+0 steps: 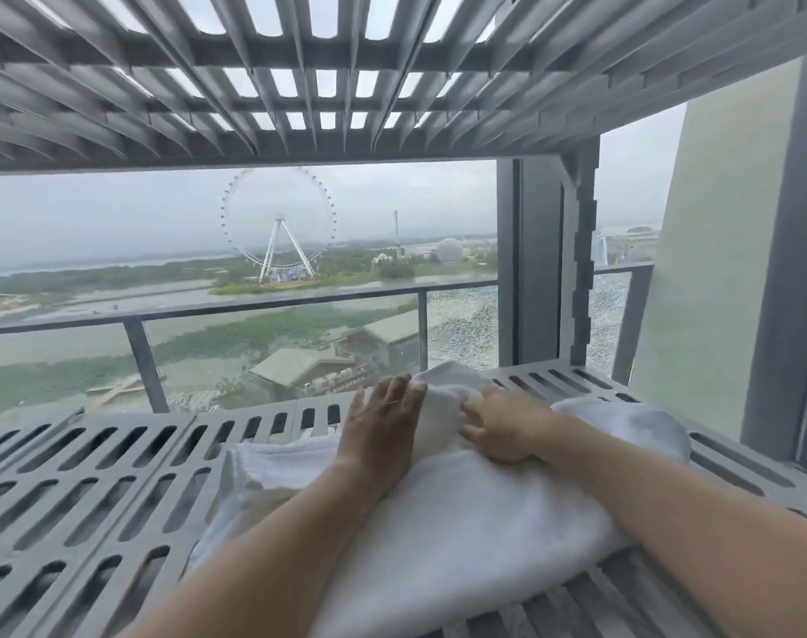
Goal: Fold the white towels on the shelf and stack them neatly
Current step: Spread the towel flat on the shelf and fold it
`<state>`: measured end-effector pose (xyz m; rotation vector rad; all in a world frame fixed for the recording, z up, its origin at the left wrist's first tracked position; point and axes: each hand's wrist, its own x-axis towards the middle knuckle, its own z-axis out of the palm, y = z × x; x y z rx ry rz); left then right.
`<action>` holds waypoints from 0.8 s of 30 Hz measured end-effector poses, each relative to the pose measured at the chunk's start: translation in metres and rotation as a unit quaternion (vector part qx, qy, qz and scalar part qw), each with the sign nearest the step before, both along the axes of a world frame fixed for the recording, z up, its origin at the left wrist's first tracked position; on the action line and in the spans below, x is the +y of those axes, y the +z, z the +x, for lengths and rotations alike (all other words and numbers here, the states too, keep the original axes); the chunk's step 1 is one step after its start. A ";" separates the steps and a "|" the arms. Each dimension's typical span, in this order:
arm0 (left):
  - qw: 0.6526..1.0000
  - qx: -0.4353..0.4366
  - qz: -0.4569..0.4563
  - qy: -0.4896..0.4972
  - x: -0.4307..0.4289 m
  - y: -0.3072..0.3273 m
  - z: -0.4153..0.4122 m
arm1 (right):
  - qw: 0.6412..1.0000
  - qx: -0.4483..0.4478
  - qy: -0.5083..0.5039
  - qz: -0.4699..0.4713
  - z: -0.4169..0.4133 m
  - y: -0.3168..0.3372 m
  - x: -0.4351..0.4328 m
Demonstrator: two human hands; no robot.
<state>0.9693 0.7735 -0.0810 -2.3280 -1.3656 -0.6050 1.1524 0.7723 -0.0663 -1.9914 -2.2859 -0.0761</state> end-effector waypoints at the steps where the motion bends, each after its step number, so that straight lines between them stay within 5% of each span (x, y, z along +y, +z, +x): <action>1: 0.999 -0.031 -0.011 -0.012 0.000 0.001 -0.001 | 0.999 0.019 0.016 0.024 -0.003 0.004 0.001; 7: 0.972 -0.216 -0.003 -0.087 -0.010 0.041 -0.016 | 0.973 0.159 0.114 0.120 -0.029 0.007 0.012; 10: 0.978 -0.175 -0.114 -0.019 -0.014 0.071 -0.034 | 0.980 0.119 0.138 0.085 -0.039 0.003 0.021; 15: 0.938 -0.042 -0.344 0.007 -0.029 0.102 -0.059 | 0.991 0.101 0.055 0.063 -0.043 -0.002 0.038; 19: 0.948 -0.130 -0.289 0.000 -0.028 0.093 -0.053 | 0.989 0.133 -0.003 0.064 -0.049 0.001 0.051; 24: 0.953 0.016 -0.274 0.125 -0.017 0.064 -0.044 | 0.993 0.095 0.035 0.054 -0.048 -0.008 0.051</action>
